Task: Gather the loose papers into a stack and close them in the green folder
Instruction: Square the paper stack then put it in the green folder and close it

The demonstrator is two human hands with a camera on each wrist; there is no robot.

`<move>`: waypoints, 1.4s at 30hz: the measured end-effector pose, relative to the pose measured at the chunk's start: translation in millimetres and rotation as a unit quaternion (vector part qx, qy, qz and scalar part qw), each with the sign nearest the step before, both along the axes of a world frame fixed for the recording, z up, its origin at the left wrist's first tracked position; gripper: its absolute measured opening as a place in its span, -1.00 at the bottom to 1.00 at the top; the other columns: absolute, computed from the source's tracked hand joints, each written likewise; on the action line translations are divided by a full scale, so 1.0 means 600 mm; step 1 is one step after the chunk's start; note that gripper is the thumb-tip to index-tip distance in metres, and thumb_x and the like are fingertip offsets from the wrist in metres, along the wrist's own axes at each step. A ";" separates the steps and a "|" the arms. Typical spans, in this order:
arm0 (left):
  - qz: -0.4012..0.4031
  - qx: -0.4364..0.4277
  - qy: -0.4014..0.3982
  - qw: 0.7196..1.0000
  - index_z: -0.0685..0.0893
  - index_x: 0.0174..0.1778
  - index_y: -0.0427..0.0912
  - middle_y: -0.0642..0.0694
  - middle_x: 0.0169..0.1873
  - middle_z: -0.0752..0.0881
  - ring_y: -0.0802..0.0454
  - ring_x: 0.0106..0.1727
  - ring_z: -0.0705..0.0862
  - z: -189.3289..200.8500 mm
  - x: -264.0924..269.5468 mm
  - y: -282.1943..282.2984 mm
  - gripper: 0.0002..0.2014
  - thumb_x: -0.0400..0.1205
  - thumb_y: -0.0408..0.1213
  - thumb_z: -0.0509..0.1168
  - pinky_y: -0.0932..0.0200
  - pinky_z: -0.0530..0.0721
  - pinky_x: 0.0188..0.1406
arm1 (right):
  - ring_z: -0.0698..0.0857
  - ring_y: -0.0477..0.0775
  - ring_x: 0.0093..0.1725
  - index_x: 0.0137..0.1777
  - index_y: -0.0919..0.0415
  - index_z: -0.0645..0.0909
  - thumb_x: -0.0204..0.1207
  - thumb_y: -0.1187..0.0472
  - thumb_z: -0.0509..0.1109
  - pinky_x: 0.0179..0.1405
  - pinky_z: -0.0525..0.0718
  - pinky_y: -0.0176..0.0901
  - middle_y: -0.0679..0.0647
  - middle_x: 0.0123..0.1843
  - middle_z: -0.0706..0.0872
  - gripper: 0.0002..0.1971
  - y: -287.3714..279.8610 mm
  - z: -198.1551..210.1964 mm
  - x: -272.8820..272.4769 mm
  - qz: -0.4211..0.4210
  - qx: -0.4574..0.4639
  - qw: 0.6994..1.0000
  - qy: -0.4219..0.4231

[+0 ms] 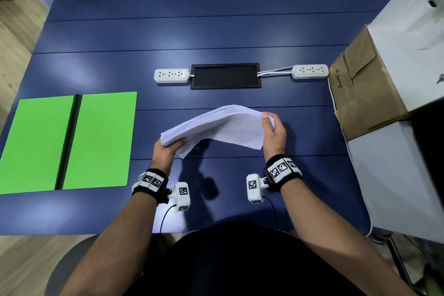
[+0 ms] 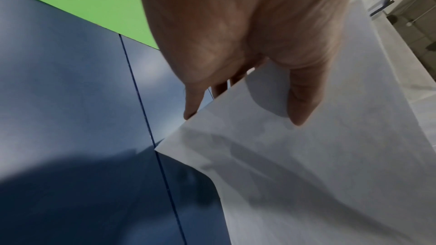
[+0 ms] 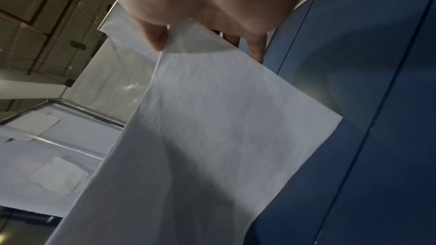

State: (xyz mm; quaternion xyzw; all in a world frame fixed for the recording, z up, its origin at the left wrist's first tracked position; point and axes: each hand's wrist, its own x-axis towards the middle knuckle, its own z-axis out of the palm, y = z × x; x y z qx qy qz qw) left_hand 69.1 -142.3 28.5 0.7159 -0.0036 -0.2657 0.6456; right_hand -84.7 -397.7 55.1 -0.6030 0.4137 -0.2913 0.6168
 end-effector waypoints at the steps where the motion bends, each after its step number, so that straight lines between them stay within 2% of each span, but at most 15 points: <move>1: -0.004 0.005 -0.001 1.000 0.83 0.11 -0.14 0.02 -0.07 0.89 0.01 -0.03 0.81 -0.001 0.001 0.001 -0.65 0.40 -0.37 0.58 -0.10 0.72 0.22 | 0.73 -0.04 0.01 0.03 0.01 0.71 0.62 0.00 0.40 0.17 0.68 -0.04 -0.05 0.00 0.80 -0.86 -0.002 -0.003 -0.003 0.013 0.001 1.000 0.002; 3: -0.010 0.009 -0.008 1.000 0.84 0.12 -0.15 -0.02 -0.03 0.89 -0.03 0.02 0.82 -0.001 0.000 0.001 -0.65 0.40 -0.38 0.59 -0.19 0.70 0.34 | 0.77 -0.01 0.17 0.16 -0.04 0.68 0.53 -0.04 0.52 0.26 0.71 -0.07 -0.04 0.14 0.82 -0.75 -0.006 -0.013 -0.013 0.046 0.003 0.999 0.020; 6: -0.004 -0.015 -0.020 1.000 0.79 0.23 -0.21 -0.14 0.09 0.87 -0.07 0.10 0.81 0.006 -0.003 0.001 -0.52 0.38 -0.23 0.64 -0.15 0.73 0.36 | 0.77 0.01 0.25 0.33 0.06 0.62 0.43 0.20 0.59 0.38 0.69 0.02 -0.01 0.22 0.81 -0.54 -0.010 -0.030 -0.028 0.072 0.018 0.995 0.064; 8: 0.025 -0.039 -0.032 0.998 0.71 0.29 -0.19 -0.12 0.12 0.82 -0.01 0.13 0.77 0.012 -0.004 0.000 -0.44 0.40 -0.08 0.62 0.05 0.72 0.29 | 0.80 0.03 0.21 0.27 0.03 0.66 0.41 0.30 0.53 0.38 0.69 0.16 0.00 0.17 0.83 -0.58 -0.010 -0.034 -0.034 0.075 0.030 0.994 0.079; 11: 0.075 -0.059 -0.037 0.995 0.74 0.09 0.12 -0.02 0.06 0.73 0.02 0.09 0.67 0.022 -0.008 -0.008 -0.72 0.52 0.10 0.49 0.00 0.60 0.20 | 0.82 0.02 0.13 0.07 -0.09 0.70 0.37 0.27 0.53 0.34 0.71 0.19 -0.06 0.07 0.85 -0.68 -0.008 -0.030 -0.036 0.081 0.025 0.993 0.087; 16: 0.116 -0.048 -0.015 0.992 0.78 -0.12 0.21 0.21 -0.14 0.73 0.13 -0.01 0.66 0.032 -0.007 -0.026 -0.89 0.58 0.10 0.40 0.04 0.56 0.15 | 0.82 0.02 0.18 0.13 -0.04 0.72 0.37 0.08 0.61 0.36 0.71 0.11 -0.03 0.13 0.86 -0.68 0.000 -0.026 -0.031 0.070 0.048 0.995 0.054; 19: 0.123 -0.042 -0.014 0.991 0.74 -0.21 0.20 0.28 -0.21 0.69 0.15 -0.05 0.62 0.032 -0.002 -0.027 -0.86 0.60 0.10 0.35 0.02 0.52 0.10 | 0.78 0.02 0.25 0.26 0.13 0.69 0.44 -0.26 0.53 0.41 0.66 0.11 0.01 0.22 0.82 -0.45 0.002 -0.019 -0.022 0.032 0.061 0.997 0.027; 23: 0.128 -0.032 -0.007 0.991 0.67 -0.27 0.16 0.27 -0.27 0.63 0.14 -0.12 0.57 0.037 -0.002 -0.031 -0.83 0.61 0.08 0.33 -0.01 0.49 0.06 | 0.67 0.00 -0.11 -0.20 0.02 0.65 0.58 -0.20 0.34 0.09 0.65 0.06 -0.07 -0.18 0.74 -0.69 0.003 -0.008 -0.003 -0.025 0.077 0.997 0.012; 28: 0.112 -0.032 -0.008 0.993 0.66 -0.31 0.18 0.17 -0.21 0.61 0.06 -0.05 0.54 0.038 0.000 -0.026 -0.79 0.56 0.16 0.33 -0.06 0.47 0.10 | 0.36 0.07 -0.26 -0.37 0.07 0.32 0.59 -0.14 0.33 -0.17 0.35 -0.03 0.00 -0.34 0.39 -0.57 0.002 -0.001 0.009 -0.044 0.070 0.997 -0.005; 31: 0.097 -0.030 -0.001 0.995 0.74 -0.19 0.12 0.10 -0.11 0.68 0.05 0.00 0.59 0.043 -0.003 -0.025 -0.74 0.52 0.19 0.29 -0.06 0.49 0.08 | 0.46 0.04 -0.23 -0.31 0.06 0.42 0.57 -0.14 0.34 -0.12 0.43 -0.06 0.02 -0.28 0.49 -0.64 0.001 0.000 0.004 -0.022 0.062 0.998 -0.008; 34: 0.066 -0.040 -0.042 0.996 0.69 0.10 0.04 0.03 -0.02 0.69 0.14 -0.02 0.64 0.037 -0.002 -0.013 -0.54 0.50 0.32 0.33 0.09 0.58 0.03 | 0.72 -0.09 0.03 0.16 0.05 0.61 0.48 -0.10 0.54 0.13 0.65 -0.27 -0.07 0.07 0.76 -0.64 -0.007 -0.011 -0.015 0.060 0.012 0.997 0.040; 35: 0.040 -0.026 -0.077 0.996 0.65 0.19 -0.04 0.03 -0.01 0.69 0.21 -0.05 0.65 0.036 -0.003 -0.007 -0.47 0.49 0.28 0.40 0.19 0.61 0.01 | 0.74 -0.10 0.14 0.26 0.06 0.59 0.45 -0.01 0.59 0.23 0.66 -0.28 -0.05 0.16 0.78 -0.56 -0.011 -0.017 -0.021 0.080 0.000 0.995 0.062; 37: 0.002 0.004 -0.120 0.993 0.61 0.21 -0.16 0.02 -0.02 0.71 0.33 -0.08 0.69 0.036 -0.007 -0.002 -0.54 0.50 -0.02 0.53 0.31 0.65 0.02 | 0.77 -0.02 0.17 0.23 0.05 0.63 0.49 0.17 0.57 0.34 0.70 -0.02 0.00 0.16 0.80 -0.67 -0.017 -0.023 -0.026 0.089 -0.011 0.992 0.094; 39: -0.015 0.029 -0.134 0.990 0.64 0.03 -0.11 0.07 -0.16 0.71 0.33 -0.18 0.66 0.034 -0.004 -0.002 -0.76 0.51 -0.26 0.52 0.25 0.63 -0.02 | 0.76 0.03 0.03 0.04 0.00 0.64 0.57 0.30 0.46 0.27 0.73 0.17 0.06 0.01 0.81 -0.82 -0.023 -0.021 -0.025 0.085 -0.035 0.990 0.107; 42: -0.021 0.037 -0.133 0.990 0.64 -0.08 -0.02 0.26 -0.28 0.71 0.30 -0.20 0.59 0.031 0.009 0.002 -0.85 0.61 -0.38 0.42 0.17 0.55 -0.06 | 0.66 0.00 -0.14 -0.08 0.05 0.61 0.58 0.33 0.41 0.01 0.71 0.07 0.08 -0.15 0.76 -0.87 -0.033 -0.004 -0.024 0.101 -0.072 0.989 0.084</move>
